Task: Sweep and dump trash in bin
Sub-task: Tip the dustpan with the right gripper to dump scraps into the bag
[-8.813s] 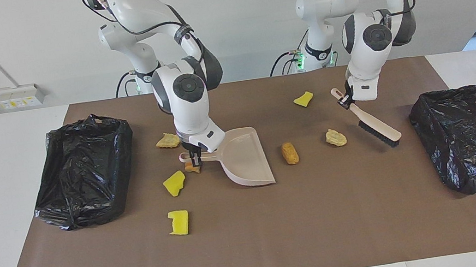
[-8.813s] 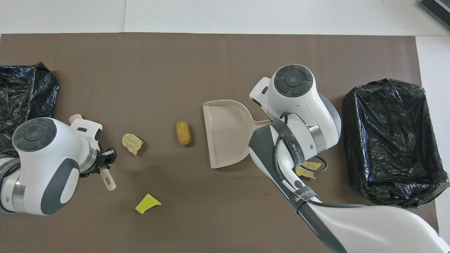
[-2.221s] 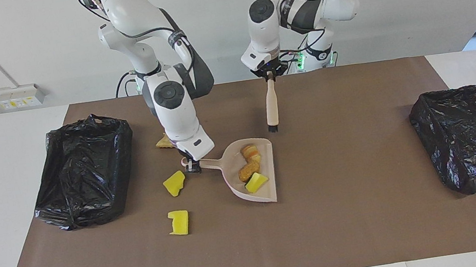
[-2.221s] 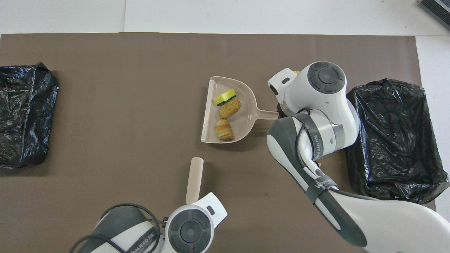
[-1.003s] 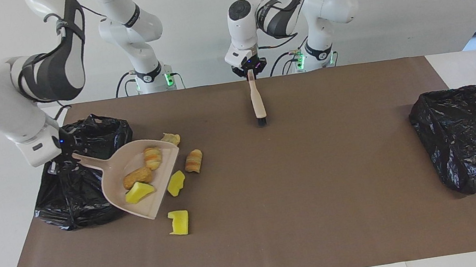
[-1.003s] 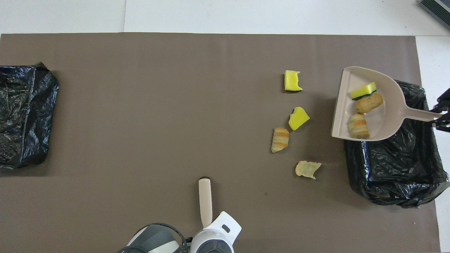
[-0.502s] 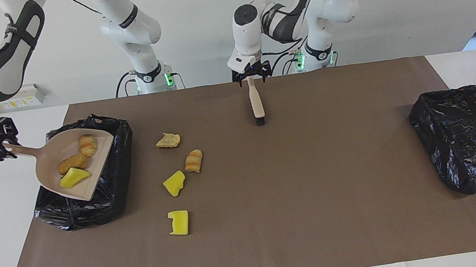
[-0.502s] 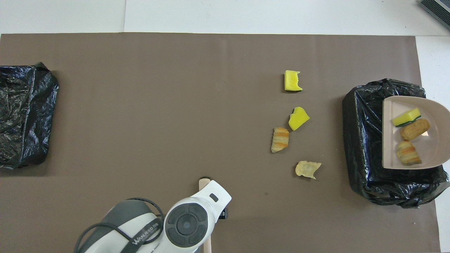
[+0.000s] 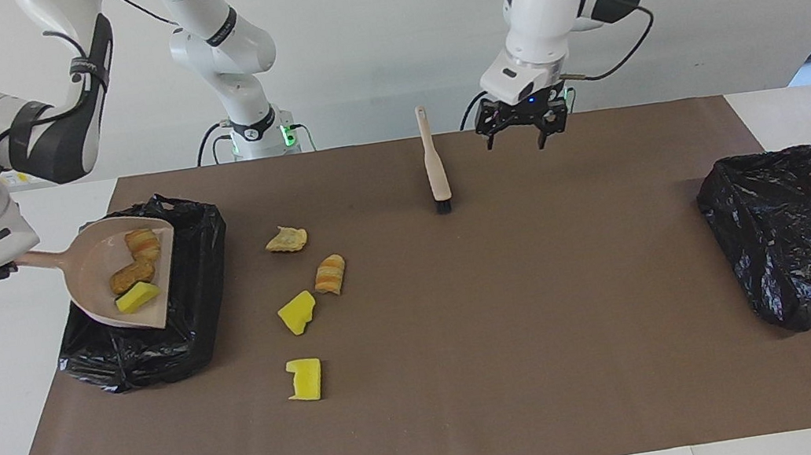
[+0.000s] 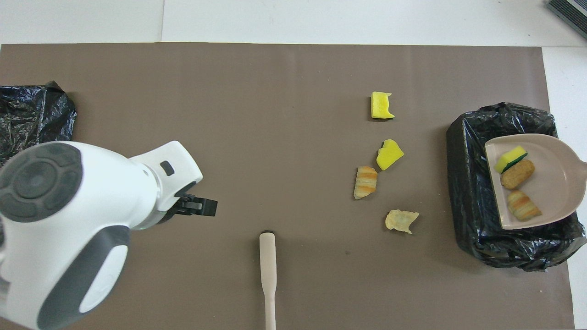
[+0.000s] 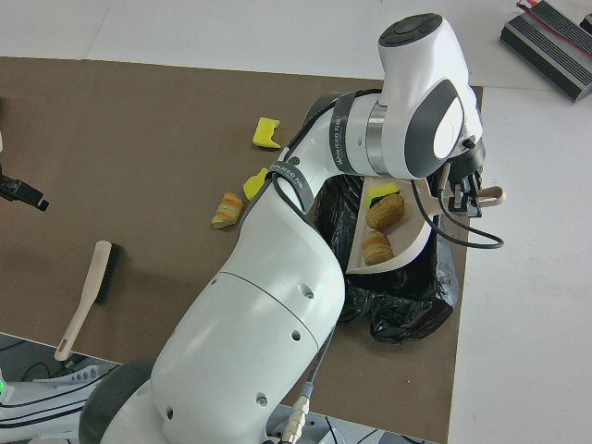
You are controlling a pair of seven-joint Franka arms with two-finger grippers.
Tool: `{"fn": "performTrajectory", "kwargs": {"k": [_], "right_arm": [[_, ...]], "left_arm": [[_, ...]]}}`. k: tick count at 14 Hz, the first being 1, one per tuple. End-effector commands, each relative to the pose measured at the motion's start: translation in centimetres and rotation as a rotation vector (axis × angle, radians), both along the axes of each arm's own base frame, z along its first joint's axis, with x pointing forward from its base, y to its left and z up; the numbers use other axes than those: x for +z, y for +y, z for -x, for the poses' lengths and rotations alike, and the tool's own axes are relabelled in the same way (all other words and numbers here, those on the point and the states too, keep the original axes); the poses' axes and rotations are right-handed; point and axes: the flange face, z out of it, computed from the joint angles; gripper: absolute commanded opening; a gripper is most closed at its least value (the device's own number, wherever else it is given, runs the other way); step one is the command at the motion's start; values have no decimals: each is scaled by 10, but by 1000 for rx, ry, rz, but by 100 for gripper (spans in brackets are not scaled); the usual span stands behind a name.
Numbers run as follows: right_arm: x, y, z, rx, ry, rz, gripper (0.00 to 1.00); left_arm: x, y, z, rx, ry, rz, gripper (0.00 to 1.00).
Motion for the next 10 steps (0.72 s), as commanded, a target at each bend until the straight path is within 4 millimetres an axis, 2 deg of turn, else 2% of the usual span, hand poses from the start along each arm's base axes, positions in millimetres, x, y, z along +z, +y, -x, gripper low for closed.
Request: {"fn": "performTrajectory", "kwargs": {"k": [1,2,4,7,10], "right_arm": [[10,8,6,10,-10,56,0],[12,13,4,14,-3,65,0],[18,27,2,26,1,77,0],[29,44,1,27,-4,156,0],[31,49,-2,9,-22,208,0]], "left_arm": [[56,40,-19,-17,-27,-31,100],[72,56,-21,-30,-24,-36,100],[89,75,-23,-49,-33,-49,100],[97,88,-29,-25,-35,-50,100],[101,108,-53,10,15,-36,100]]}}
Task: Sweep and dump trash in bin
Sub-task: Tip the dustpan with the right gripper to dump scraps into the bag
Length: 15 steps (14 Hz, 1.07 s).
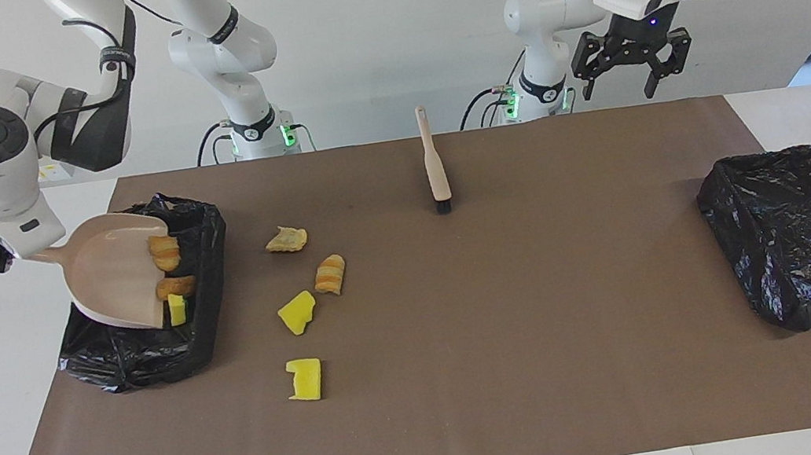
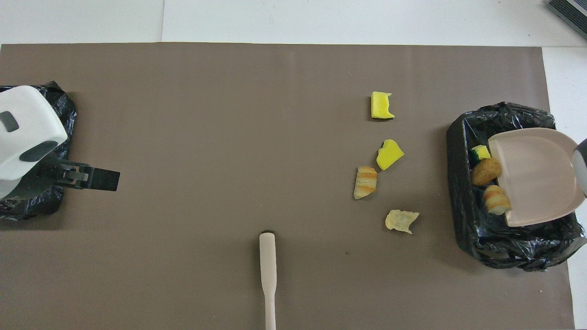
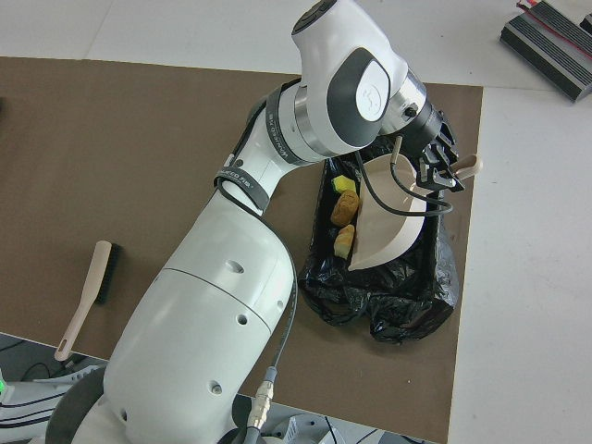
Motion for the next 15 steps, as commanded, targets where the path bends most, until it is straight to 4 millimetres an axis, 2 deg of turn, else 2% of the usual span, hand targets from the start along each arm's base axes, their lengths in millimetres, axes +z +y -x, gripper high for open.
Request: {"fn": "performTrajectory", "kwargs": {"k": [1,3,4,5,7,9,10,11,13,15], "right_arm": [[5,3,7,-27,-5,57,0],[19,11,10,-26,-1,78,0],[38,22,9,-25,-11,97,0],[50,24,11,-44,-19,94,0],[76,31,22,-93,-51,68,0],[95,55,40,-197,-95,25,0],[100,78,40,-232,-119,30,0],[111,104,41,-291,-169,37,0],[105,172,44,-456,-262,-30,0],[103,231,48,-654,-385,-134,0]], "left_arm": [[9,31,-30,37,63,6,100],[7,37,-40,45,66,11,100],[7,42,-40,55,66,11,100],[7,37,-40,47,65,11,100],[10,37,-36,44,65,2,100],[21,40,-24,42,44,8,100],[13,43,-20,43,67,5,100],[13,45,-12,46,66,6,100],[10,44,-10,50,70,6,100],[10,44,-10,45,67,6,100]]}}
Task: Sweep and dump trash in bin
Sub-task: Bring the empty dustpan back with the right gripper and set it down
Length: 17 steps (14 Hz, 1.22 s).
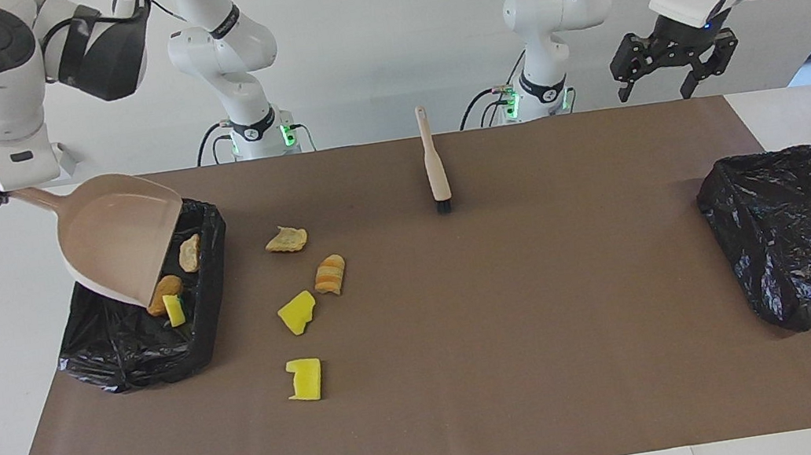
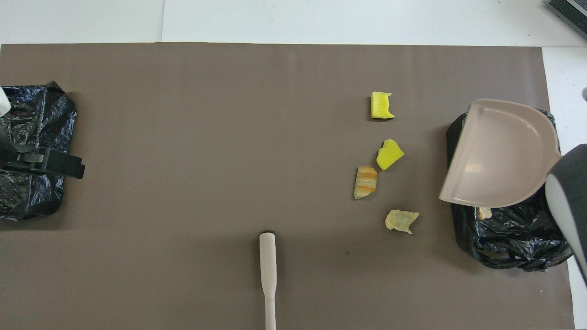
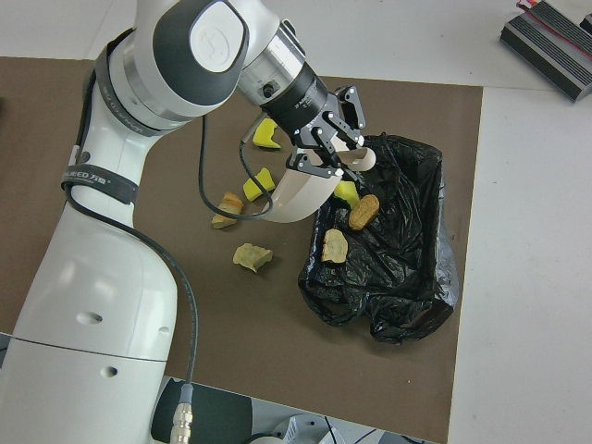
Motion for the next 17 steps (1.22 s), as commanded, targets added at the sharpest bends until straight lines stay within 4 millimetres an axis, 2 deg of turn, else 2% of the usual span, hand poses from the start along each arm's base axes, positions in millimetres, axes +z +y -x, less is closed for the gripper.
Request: {"fn": "performTrajectory", "kwargs": {"k": [1,2,3,5,7,9,10,12,15,17], "right_arm": [[-3,64,1,-290,-173,-120,0],[-7,97,-1,-378,-235,-168,0],[-24,134,-8,-436,-263,-196,0],[-59,190,-28,-589,-318,-234,0],[-88,254,-41,-712,-355,-260,0],[-111,306,-51,-918,-376,-300,0],[-118,324,-55,-992,-370,-343,0],[-141,353,-57,-1007,-366,-388,0],[-173,399,-46,-1017,-363,-417,0],[-195,419,-40,-1035,-332,-437,0]], "left_arm": [[-2,3,8,-2,3,-9,100],[-2,3,8,5,6,-10,100],[-2,4,9,10,8,-10,100],[-2,4,9,13,11,-11,100],[0,6,9,12,8,-10,100],[0,4,9,10,6,-10,100],[0,4,9,10,6,-10,100],[0,6,8,13,6,-11,100],[0,4,9,10,6,-10,100],[0,6,9,13,6,-10,100]]}}
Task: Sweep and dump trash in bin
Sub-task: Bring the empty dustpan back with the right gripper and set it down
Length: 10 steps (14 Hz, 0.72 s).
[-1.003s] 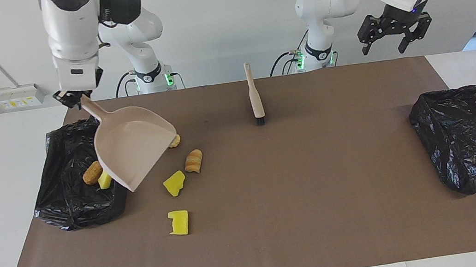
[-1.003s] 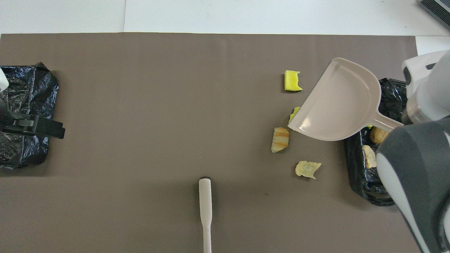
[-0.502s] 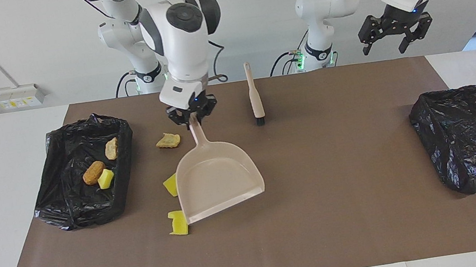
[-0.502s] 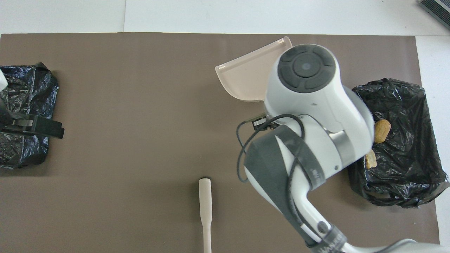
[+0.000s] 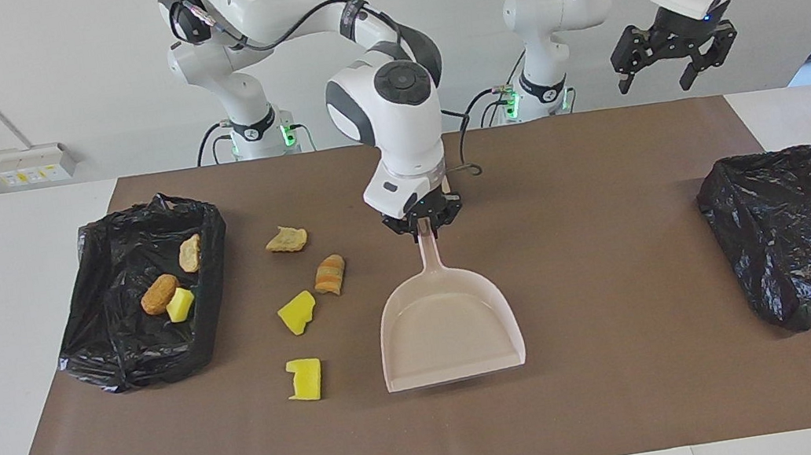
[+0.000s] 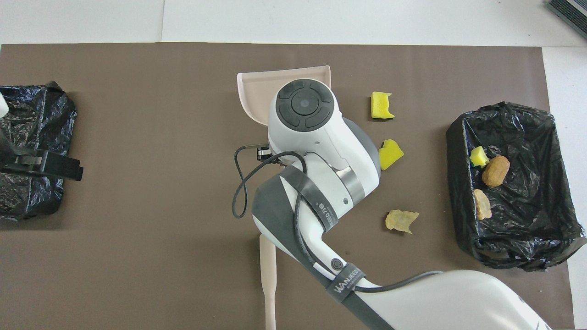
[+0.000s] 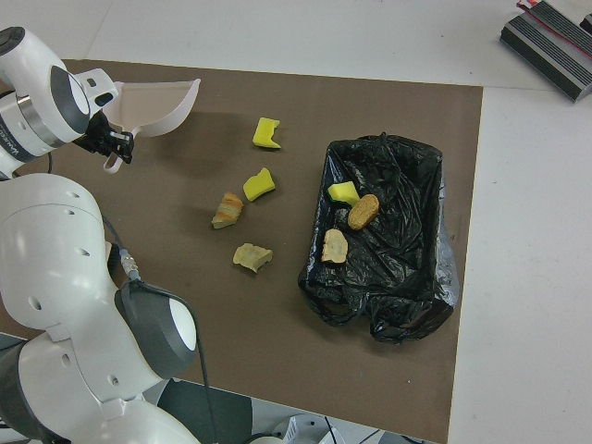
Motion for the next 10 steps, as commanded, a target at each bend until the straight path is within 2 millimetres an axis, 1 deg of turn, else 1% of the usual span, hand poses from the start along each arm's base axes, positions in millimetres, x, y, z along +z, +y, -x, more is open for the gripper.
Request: {"fn": "performTrajectory", "kwargs": {"k": [1,4,6,7,10], "right_arm": [[-18,35,11,-38,21,-56,0],[-27,36,15,-53,32,-46,0],[-45,39,21,-49,38,-43,0],[-56,36,23,-52,36,-43,0],[-64,32,29,-60,53,-41,0]], "left_arm": [[1,3,8,6,4,-9,100],[1,2,8,4,4,-9,100],[1,2,8,3,4,-11,100],[1,2,8,4,4,-9,100],[1,2,8,3,4,-10,100]]}}
